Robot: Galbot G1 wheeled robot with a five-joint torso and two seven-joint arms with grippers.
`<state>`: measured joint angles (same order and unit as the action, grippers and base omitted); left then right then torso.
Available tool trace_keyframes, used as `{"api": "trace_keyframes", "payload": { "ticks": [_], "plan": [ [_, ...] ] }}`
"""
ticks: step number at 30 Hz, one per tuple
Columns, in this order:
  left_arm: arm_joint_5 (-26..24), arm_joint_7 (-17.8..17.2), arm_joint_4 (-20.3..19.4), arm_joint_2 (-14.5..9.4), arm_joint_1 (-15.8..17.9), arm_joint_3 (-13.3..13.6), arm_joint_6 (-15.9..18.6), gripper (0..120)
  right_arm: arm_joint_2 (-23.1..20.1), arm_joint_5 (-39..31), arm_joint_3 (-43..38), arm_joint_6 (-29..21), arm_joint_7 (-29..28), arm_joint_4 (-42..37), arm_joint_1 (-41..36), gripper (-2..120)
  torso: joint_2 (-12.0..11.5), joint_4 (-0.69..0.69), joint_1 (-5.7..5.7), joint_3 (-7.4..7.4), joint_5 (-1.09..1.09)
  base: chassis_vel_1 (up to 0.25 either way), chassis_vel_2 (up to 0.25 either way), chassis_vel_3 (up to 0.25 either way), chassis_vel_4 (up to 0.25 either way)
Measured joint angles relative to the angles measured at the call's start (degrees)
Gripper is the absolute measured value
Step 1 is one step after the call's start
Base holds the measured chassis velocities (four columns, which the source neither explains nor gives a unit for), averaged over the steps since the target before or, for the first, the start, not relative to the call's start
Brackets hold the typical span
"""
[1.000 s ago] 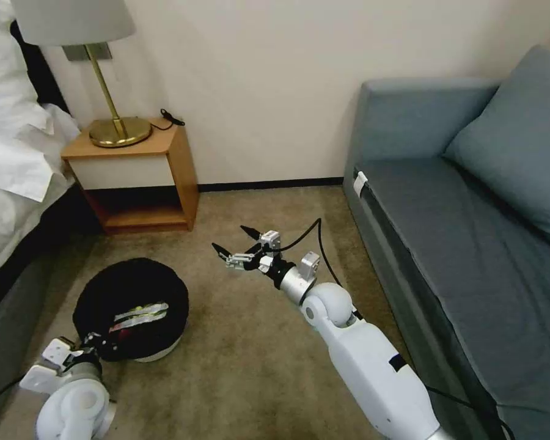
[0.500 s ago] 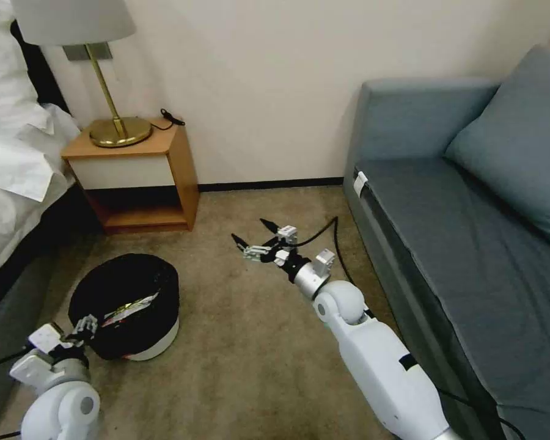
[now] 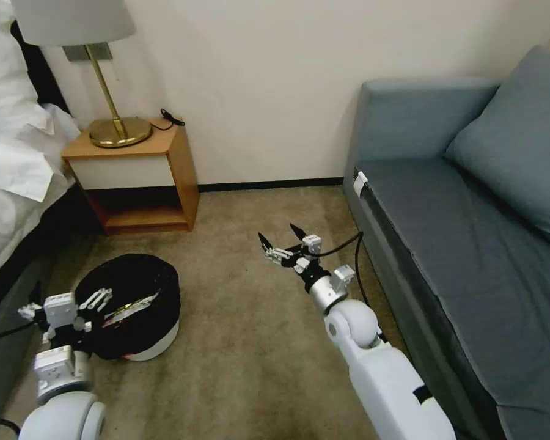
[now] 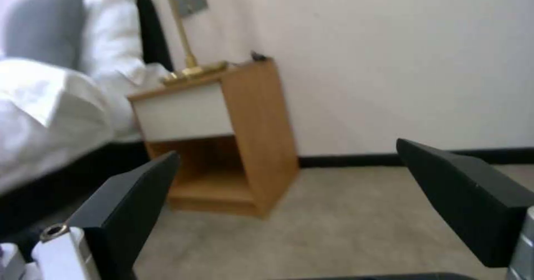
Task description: Pick up the trash bin, then pick up the garbage on the floor and place it into the trash bin.
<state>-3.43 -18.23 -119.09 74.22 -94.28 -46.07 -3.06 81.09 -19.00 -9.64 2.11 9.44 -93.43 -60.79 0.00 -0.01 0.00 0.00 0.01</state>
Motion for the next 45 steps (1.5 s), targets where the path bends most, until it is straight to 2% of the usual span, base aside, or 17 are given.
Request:
{"api": "trace_keyframes", "payload": {
  "ticks": [2, 5, 9, 45],
  "plan": [
    [0.3, 0.2, 0.2, -0.1, -0.2, 0.1, -0.6, 100, -0.2, 0.6, -0.1, 0.1, -0.3, -0.1, -0.5, 100, 0.0, 0.00, 0.00, 0.00, 0.00, 0.000, 0.000, 0.000, 0.000],
    [1.2, 1.5, 1.3, -0.5, -1.3, 0.1, -4.1, 100, -0.4, 2.4, -0.8, 1.0, -1.1, -0.6, -2.5, 100, 0.0, 0.01, 0.00, 0.00, -0.01, 0.000, 0.000, 0.000, 0.000],
    [1.3, 2.5, 1.7, -0.3, -1.8, 0.3, -5.8, 100, 0.3, 3.2, -1.2, 1.7, -1.4, -0.8, -3.3, 100, 0.0, 0.01, 0.00, 0.00, -0.01, 0.000, 0.000, 0.000, 0.000],
    [0.6, 2.4, 1.7, -0.2, -1.9, 0.3, -5.5, 100, 0.4, 3.5, -1.1, 1.8, -1.5, -0.7, -3.2, 100, 0.0, 0.01, 0.00, 0.00, -0.01, 0.000, 0.000, 0.000, 0.000]
  ]
}}
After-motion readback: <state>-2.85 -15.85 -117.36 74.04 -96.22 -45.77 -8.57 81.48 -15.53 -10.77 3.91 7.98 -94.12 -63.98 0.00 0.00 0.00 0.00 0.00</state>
